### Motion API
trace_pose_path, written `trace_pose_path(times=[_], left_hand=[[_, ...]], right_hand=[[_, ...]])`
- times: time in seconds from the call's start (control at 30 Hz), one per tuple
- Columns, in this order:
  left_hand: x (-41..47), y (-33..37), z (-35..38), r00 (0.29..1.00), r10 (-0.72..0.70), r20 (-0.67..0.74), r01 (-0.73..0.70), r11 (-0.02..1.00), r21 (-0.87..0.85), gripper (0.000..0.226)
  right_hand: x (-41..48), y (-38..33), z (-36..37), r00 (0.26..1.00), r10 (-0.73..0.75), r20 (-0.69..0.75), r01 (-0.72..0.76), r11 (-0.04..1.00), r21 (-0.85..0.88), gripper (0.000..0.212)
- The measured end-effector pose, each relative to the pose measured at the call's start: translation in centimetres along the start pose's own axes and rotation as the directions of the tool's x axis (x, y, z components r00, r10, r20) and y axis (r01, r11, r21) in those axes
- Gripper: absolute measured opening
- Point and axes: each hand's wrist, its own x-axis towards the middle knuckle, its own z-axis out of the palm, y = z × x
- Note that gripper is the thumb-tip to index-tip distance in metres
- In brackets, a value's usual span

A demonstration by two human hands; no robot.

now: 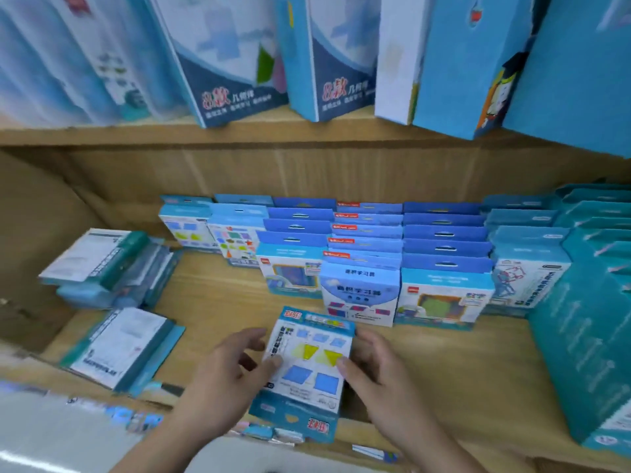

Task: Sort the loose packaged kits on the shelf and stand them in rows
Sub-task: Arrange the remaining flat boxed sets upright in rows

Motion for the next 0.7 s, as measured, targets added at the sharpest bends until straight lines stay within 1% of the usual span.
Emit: trace_pose_path(times=[0.07, 0.17, 0.23, 0.3, 0.37, 0.47, 0.53, 0.6, 0.63, 0.7], left_hand=[[-0.1, -0.1, 0.0, 0.998, 0.013, 0.059, -0.009, 0.998, -0.056, 0.023], [0.4, -0.8, -0.5, 0.993, 0.037, 0.114, -0.029, 0.997, -0.065, 0.027], [1.0, -1.5, -1.0, 0.987, 0.030, 0.161, -0.013, 0.994, -0.107, 0.030], [1.5, -2.2, -1.6, 0.979, 0.007, 0.202, 0.036, 0.977, -0.211, 0.027], [2.2, -2.8, -2.1, 0.968, 0.016, 0.251, 0.065, 0.948, -0.313, 0.024], [3.3, -3.6, -3.3, 0.934, 0.104, 0.341, 0.041, 0.919, -0.392, 0.026], [4.2, -4.2, -4.7, 0.910, 0.157, 0.383, 0.012, 0.916, -0.402, 0.028], [5.3, -5.0, -6.2, 0.895, 0.181, 0.408, 0.011, 0.904, -0.427, 0.035], [5.9, -5.3, -7.0, 0.898, 0.171, 0.405, 0.038, 0.888, -0.459, 0.040], [7.1, -6.2, -8.6, 0.923, 0.123, 0.366, 0.096, 0.846, -0.525, 0.058]], right_hand=[[0.1, -0.2, 1.2, 1.000, 0.022, -0.016, -0.022, 0.999, 0.025, 0.052], [0.4, -0.7, 2.5, 0.994, 0.057, -0.091, -0.054, 0.998, 0.037, 0.056], [0.4, -1.2, 3.0, 0.986, 0.073, -0.152, -0.066, 0.996, 0.052, 0.057], [0.1, -2.2, 3.6, 0.973, 0.069, -0.222, -0.053, 0.996, 0.078, 0.054], [-0.4, -3.4, 4.3, 0.955, 0.048, -0.292, -0.022, 0.995, 0.094, 0.049], [-1.0, -5.3, 5.3, 0.928, 0.037, -0.371, 0.014, 0.991, 0.133, 0.044], [-1.2, -7.1, 6.3, 0.915, 0.006, -0.405, 0.048, 0.991, 0.124, 0.038], [-1.3, -8.9, 7.7, 0.911, -0.035, -0.412, 0.080, 0.992, 0.093, 0.034], [-1.2, -9.8, 8.5, 0.909, -0.050, -0.413, 0.092, 0.992, 0.083, 0.033], [-0.7, -11.0, 10.3, 0.911, -0.065, -0.408, 0.099, 0.993, 0.062, 0.032]])
